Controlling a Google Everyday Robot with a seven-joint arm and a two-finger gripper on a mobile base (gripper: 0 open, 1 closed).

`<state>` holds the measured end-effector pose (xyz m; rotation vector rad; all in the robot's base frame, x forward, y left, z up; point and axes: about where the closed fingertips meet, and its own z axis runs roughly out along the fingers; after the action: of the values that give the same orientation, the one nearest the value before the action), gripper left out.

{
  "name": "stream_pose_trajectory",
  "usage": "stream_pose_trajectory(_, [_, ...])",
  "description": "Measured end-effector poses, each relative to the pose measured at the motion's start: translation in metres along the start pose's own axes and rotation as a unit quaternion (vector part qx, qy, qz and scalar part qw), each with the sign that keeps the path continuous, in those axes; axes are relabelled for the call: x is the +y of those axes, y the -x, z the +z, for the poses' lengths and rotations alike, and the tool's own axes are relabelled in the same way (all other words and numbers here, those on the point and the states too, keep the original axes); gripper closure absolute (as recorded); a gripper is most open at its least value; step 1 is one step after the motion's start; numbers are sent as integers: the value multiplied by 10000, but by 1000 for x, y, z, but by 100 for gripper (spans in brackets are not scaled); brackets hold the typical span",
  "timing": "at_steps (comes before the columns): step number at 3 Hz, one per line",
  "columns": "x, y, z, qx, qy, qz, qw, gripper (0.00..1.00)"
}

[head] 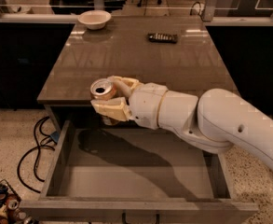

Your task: Place orange can into top drawer

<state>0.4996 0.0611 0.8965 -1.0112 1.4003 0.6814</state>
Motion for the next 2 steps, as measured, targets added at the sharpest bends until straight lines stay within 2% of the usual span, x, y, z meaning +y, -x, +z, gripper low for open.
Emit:
stream_pose_trajectory(1, [21,-9,-17,56,-136,-11,9999,100])
stream_pose_trajectory(2, [23,-31,-26,77,-122,45,9999,100])
